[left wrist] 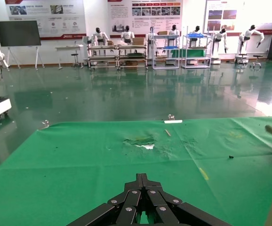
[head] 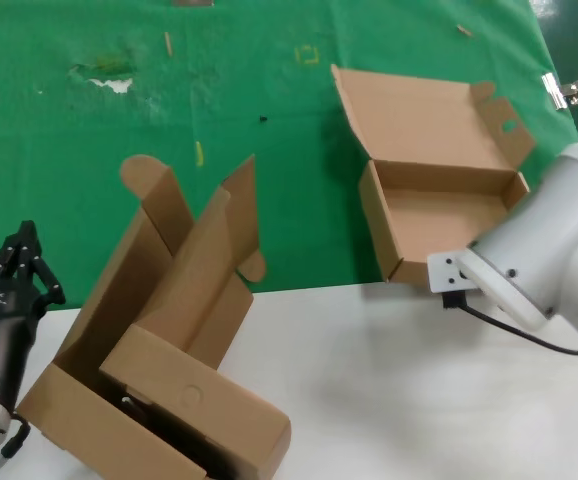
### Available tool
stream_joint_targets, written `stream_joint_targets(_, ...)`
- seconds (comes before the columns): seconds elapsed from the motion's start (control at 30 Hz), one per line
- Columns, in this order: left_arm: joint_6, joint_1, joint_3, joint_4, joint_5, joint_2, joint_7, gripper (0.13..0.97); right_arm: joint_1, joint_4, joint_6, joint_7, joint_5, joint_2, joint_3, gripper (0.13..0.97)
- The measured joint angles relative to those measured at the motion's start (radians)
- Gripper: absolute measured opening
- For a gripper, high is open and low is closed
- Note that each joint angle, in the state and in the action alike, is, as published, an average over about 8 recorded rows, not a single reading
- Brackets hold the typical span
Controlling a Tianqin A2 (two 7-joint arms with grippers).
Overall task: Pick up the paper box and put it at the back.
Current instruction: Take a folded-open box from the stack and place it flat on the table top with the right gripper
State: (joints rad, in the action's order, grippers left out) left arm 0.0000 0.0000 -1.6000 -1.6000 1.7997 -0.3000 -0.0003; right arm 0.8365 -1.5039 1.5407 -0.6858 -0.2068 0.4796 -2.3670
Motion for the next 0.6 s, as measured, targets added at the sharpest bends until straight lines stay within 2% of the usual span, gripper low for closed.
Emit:
stream_joint_targets(0.3,0.0,0.0,0.0,0.0,0.0,0.0,0.0,0.14,0.011,0.19,-0.108,0.006,0.156,-0.108,-0.004,0.137)
stream_joint_targets(0.6,0.0,0.0,0.0,0.0,0.0,0.0,0.0,0.14,0.011,0.315,-0.168,0.0,0.23,-0.18,0.019,0.137)
